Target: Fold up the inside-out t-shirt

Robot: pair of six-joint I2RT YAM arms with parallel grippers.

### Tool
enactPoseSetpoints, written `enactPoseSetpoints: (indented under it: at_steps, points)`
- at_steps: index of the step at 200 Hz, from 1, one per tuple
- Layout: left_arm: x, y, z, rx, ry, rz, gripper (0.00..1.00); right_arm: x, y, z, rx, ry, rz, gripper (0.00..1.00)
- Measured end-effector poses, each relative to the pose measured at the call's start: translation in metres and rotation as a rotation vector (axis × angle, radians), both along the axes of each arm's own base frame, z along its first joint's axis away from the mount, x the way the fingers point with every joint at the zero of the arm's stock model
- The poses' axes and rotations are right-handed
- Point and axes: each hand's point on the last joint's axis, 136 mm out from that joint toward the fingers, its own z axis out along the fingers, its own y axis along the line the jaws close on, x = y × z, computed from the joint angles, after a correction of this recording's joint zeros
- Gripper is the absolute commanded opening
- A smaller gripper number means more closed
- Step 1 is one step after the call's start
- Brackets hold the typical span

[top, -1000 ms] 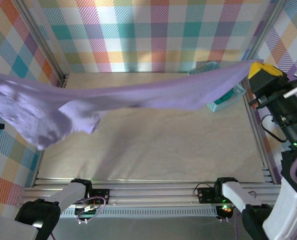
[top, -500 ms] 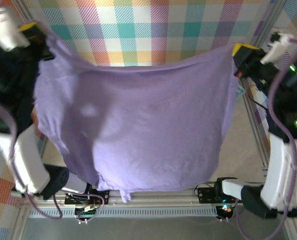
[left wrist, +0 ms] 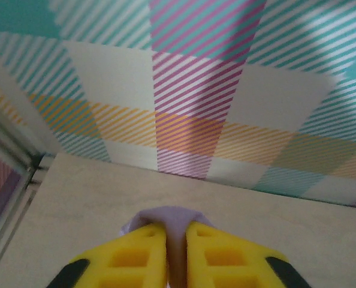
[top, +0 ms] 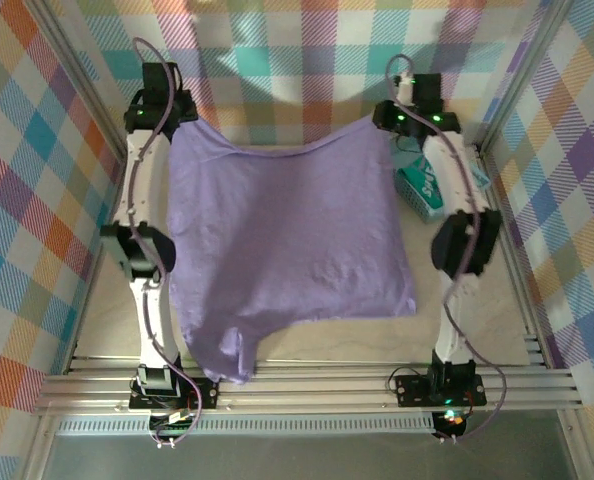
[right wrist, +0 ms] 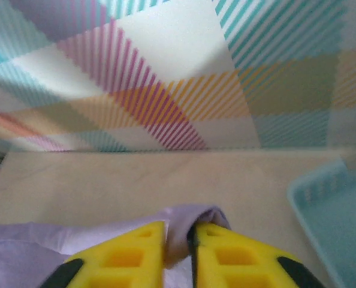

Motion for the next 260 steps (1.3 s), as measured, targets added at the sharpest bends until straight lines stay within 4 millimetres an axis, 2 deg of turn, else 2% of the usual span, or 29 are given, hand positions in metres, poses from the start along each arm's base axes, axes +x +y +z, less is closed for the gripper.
enactPoseSetpoints:
  at_steps: [10,20,38,51,64,72,86,99,117,127,138,154,183,200,222,260]
  points:
    - [0.016,0.000,-0.024,-0.006,0.018,-0.011,0.33,0.024,0.006,-0.023,-0.010,-0.008,-0.002,0.41]
    - [0.024,-0.002,-0.048,-0.026,0.055,-0.022,0.41,0.034,0.009,-0.045,-0.032,-0.002,0.004,0.44]
    - [0.018,-0.006,-0.074,-0.052,0.137,-0.047,0.51,0.029,0.010,-0.082,-0.058,0.090,0.013,0.48]
    - [0.010,-0.012,-0.072,-0.077,0.156,-0.069,0.55,0.018,0.011,-0.095,-0.085,0.145,0.026,0.48]
    - [-0.009,-0.017,-0.070,-0.108,0.188,-0.085,0.61,-0.006,0.010,-0.104,-0.125,0.211,0.043,0.50]
    - [-0.025,-0.020,-0.064,-0.125,0.195,-0.092,0.63,-0.024,0.008,-0.103,-0.145,0.238,0.054,0.50]
    - [-0.060,-0.025,-0.048,-0.158,0.184,-0.101,0.66,-0.055,0.009,-0.087,-0.169,0.251,0.079,0.52]
    - [-0.097,-0.030,-0.024,-0.191,0.124,-0.104,0.69,-0.085,0.011,-0.063,-0.189,0.220,0.100,0.55]
    - [-0.149,-0.038,0.006,-0.258,0.013,-0.112,0.72,-0.136,0.013,-0.036,-0.210,0.178,0.116,0.56]
    - [-0.174,-0.042,0.012,-0.292,-0.031,-0.113,0.72,-0.165,0.013,-0.032,-0.211,0.179,0.120,0.57]
    - [-0.193,-0.049,0.010,-0.334,-0.049,-0.125,0.74,-0.195,0.013,-0.036,-0.206,0.194,0.122,0.58]
    - [-0.209,-0.065,-0.015,-0.385,-0.016,-0.144,0.75,-0.232,0.008,-0.063,-0.196,0.260,0.107,0.59]
    - [-0.241,-0.105,-0.110,-0.443,0.211,-0.189,0.76,-0.300,-0.025,-0.152,-0.242,0.529,0.000,0.59]
    - [-0.258,-0.123,-0.145,-0.456,0.312,-0.217,0.77,-0.338,-0.043,-0.191,-0.269,0.678,-0.061,0.60]
    - [-0.267,-0.142,-0.165,-0.462,0.367,-0.253,0.78,-0.372,-0.060,-0.208,-0.268,0.775,-0.131,0.59]
    - [-0.267,-0.164,-0.188,-0.478,0.407,-0.293,0.78,-0.391,-0.079,-0.215,-0.209,0.821,-0.241,0.55]
